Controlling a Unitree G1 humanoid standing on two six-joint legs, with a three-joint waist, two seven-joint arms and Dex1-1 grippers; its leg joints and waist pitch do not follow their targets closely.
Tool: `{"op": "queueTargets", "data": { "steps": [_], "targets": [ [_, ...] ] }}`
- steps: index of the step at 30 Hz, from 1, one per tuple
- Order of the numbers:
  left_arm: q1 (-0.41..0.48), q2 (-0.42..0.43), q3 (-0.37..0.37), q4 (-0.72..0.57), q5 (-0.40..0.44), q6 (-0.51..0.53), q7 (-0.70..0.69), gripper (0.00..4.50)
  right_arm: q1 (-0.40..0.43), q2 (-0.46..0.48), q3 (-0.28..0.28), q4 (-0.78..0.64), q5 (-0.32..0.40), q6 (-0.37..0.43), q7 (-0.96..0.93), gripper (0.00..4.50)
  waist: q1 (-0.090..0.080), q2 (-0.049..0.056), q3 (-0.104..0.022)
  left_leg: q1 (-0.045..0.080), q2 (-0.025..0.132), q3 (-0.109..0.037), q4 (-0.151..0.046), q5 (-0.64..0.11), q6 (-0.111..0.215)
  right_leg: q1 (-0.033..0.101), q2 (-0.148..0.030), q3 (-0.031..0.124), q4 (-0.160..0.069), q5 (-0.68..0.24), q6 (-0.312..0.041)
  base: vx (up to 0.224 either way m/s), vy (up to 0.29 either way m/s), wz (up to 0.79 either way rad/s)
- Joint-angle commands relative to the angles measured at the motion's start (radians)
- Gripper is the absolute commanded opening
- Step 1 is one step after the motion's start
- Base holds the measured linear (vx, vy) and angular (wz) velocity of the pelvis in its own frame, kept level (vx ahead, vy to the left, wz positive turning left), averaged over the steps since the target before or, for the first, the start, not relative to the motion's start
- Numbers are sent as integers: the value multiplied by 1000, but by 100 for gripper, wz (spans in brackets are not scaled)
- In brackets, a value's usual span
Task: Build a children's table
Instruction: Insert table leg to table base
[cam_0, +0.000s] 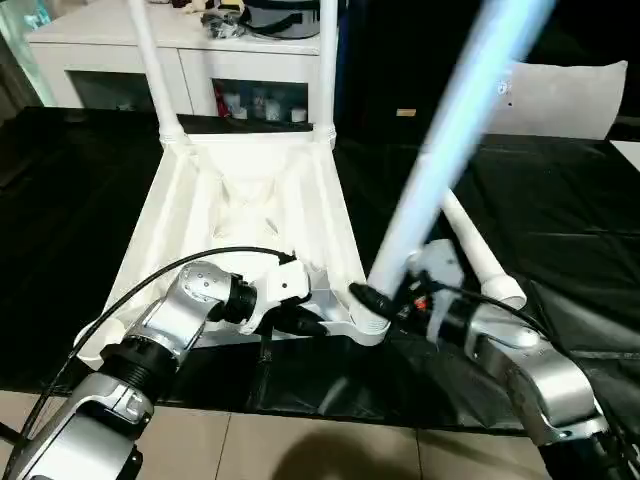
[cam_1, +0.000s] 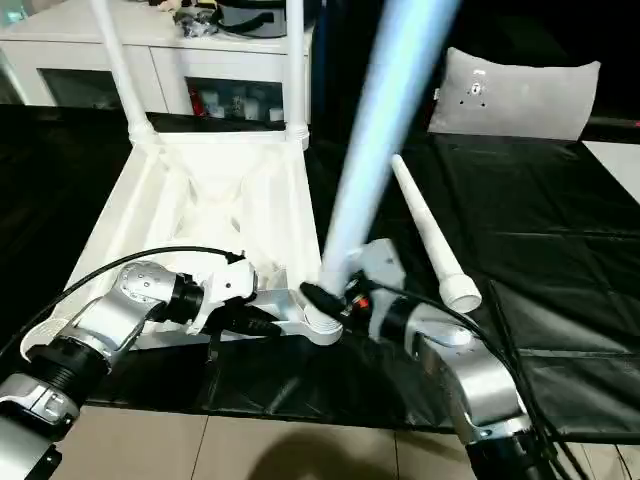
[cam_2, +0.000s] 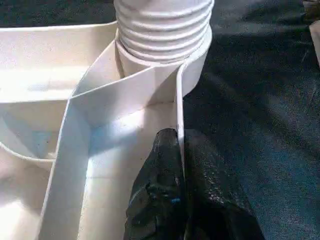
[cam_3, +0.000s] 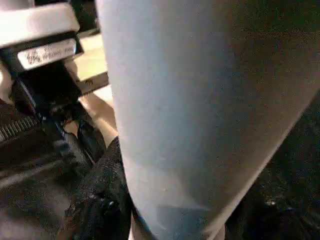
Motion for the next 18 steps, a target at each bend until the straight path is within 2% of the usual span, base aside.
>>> {"op": "queueTargets", "data": {
  "steps": [1, 3, 4, 5, 7, 9, 12, 13, 14, 16, 18],
  "targets": [
    [-32, 15, 12, -3, 26, -10, 10, 0, 52, -33, 57, 98, -54, 65, 18, 190, -8, 10, -42, 4, 29, -12, -96, -418, -12, 21, -44, 39, -99, -558, -95, 0, 0, 0],
    [-38, 16, 11, 0, 28, -18, 4, 0, 44, -33, 67, 117, -50, 63, 37, 190, -9, 7, -42, 4, 29, -11, -96, -428, -8, 20, -43, 40, -97, -540, -106, 0, 0, 0],
    [-38, 16, 11, 0, 28, -18, 4, 0, 44, -33, 67, 117, -50, 63, 37, 190, -9, 8, -42, 5, 29, -11, -97, -427, -8, 20, -43, 41, -97, -539, -107, 0, 0, 0],
    [-43, 15, 10, 5, 28, -23, 0, 0, 40, -32, 70, 129, -48, 59, 46, 190, -9, 3, -43, 5, 30, -9, -96, -424, -7, 19, -43, 42, -97, -533, -110, 0, 0, 0],
    [-51, 15, 10, 11, 29, -30, -7, 0, 40, -31, 66, 139, -34, 58, 57, 190, -8, 0, -44, 4, 30, -8, -96, -409, -3, 20, -45, 44, -95, -527, -115, 0, 0, 0],
    [-62, 14, 14, 15, 23, -38, -18, 0, 47, -32, 58, 137, -15, 68, 74, 190, -8, -7, -33, 3, 29, -6, -98, -407, 2, 12, -43, 45, -99, -535, -112, 0, 0, 0],
    [-93, 16, 20, 34, 20, -61, -38, 0, 51, -50, 65, 129, -5, 74, 116, 190, -5, -9, -28, 10, 29, -5, -99, -412, 6, 8, -44, 48, -104, -562, -99, 0, 0, 0],
    [-99, 16, 21, 39, 20, -64, -41, 0, 50, -51, 67, 130, -5, 74, 121, 190, -4, -10, -28, 10, 29, -4, -100, -406, 8, 9, -43, 48, -104, -556, -101, 0, 0, 0],
    [-121, 16, 24, 61, 22, -72, -47, 0, 44, -55, 74, 136, -4, 74, 137, 190, -3, -13, -19, 6, 28, -4, -103, -404, 13, 7, -41, 48, -105, -560, -99, 0, 0, 0],
    [-138, 17, 26, 78, 25, -76, -51, 0, 39, -57, 79, 140, -5, 73, 149, 190, -1, -15, -20, 6, 28, -5, -103, -390, 13, 10, -44, 49, -104, -560, -97, 0, 0, 0],
    [-138, 17, 26, 78, 25, -76, -51, 0, 39, -57, 79, 140, -5, 73, 149, 190, -2, -18, -15, -4, 32, -7, -108, -364, 14, 16, -46, 49, -98, -530, -109, 0, 0, 0]
  ]
}}
